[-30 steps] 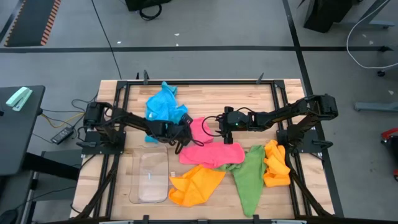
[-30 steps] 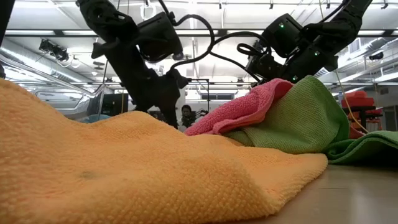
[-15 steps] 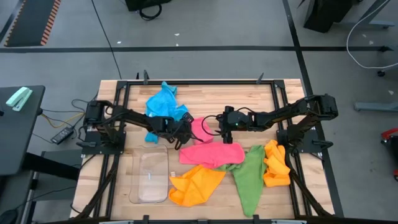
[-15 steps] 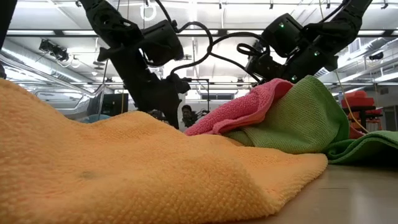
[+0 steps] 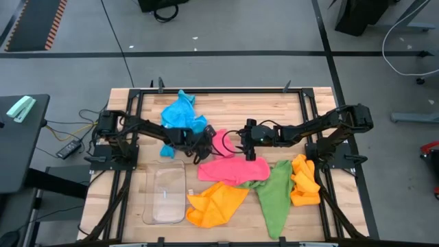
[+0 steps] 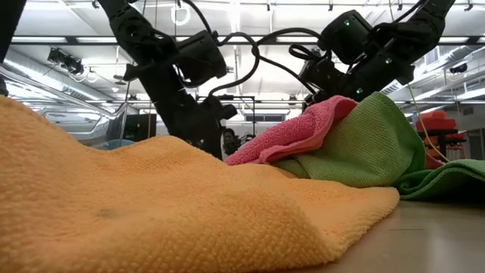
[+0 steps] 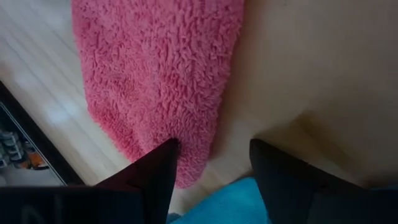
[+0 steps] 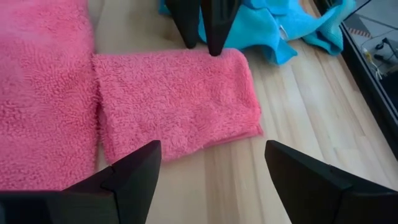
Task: Fold microfiber towels
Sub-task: Put the top pink microfiber cloth into the transparent bin
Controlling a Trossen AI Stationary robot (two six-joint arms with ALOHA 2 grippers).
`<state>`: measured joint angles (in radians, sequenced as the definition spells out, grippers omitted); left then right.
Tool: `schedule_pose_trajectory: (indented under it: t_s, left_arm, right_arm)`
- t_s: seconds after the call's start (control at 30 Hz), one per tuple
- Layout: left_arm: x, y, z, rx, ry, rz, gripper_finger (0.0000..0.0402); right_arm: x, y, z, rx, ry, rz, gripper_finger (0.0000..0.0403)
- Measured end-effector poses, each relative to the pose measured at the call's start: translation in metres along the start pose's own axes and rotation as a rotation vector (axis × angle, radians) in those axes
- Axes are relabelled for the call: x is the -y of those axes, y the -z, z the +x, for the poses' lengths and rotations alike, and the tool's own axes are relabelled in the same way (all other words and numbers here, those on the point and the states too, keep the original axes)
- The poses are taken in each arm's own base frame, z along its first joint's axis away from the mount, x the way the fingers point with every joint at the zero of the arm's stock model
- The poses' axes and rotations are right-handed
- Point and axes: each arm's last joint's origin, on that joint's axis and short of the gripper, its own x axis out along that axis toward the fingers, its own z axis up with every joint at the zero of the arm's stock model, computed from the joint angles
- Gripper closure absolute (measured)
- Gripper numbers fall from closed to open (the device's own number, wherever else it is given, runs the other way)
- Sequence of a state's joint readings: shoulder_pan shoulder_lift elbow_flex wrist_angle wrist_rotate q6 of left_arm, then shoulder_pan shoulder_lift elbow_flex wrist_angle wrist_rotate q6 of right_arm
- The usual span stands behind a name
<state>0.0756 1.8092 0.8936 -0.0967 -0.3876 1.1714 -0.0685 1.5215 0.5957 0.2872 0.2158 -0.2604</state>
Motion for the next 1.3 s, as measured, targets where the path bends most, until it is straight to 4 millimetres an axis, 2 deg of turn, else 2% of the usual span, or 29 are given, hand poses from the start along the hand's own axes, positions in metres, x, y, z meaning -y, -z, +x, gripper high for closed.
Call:
schedule_pose_trajectory:
  t_s: [0.23,0.37,0.53,0.83,0.97,1.13,1.3]
  left_arm:
    - [-0.004,0.007,0.004,0.013,-0.001,-0.001,0.0200]
    - [-0.005,0.007,0.005,0.012,-0.017,-0.007,0.0198]
    - [-0.005,0.008,0.005,-0.011,-0.029,-0.008,0.0206]
    - [-0.008,0.010,-0.001,-0.020,-0.042,-0.020,0.0225]
    - [-0.006,0.005,-0.004,-0.006,-0.039,-0.009,0.0224]
    - [-0.004,0.000,-0.005,0.098,0.002,-0.038,0.0228]
    - [-0.004,0.000,-0.005,0.102,0.003,-0.053,0.0227]
  right_arm:
    - [0.003,0.000,-0.002,-0.018,0.061,-0.040,0.0104]
    - [0.006,-0.008,-0.008,0.020,0.077,-0.031,0.0104]
    - [0.006,-0.004,-0.011,-0.031,0.084,-0.125,0.0104]
    - [-0.001,0.007,0.011,-0.075,0.079,-0.470,0.0104]
    - [-0.004,0.011,0.020,-0.102,0.061,-0.611,0.0104]
    - [0.003,0.007,0.024,-0.089,0.061,-0.649,0.0105]
    - [0.011,0.009,0.025,-0.084,0.044,-0.641,0.0105]
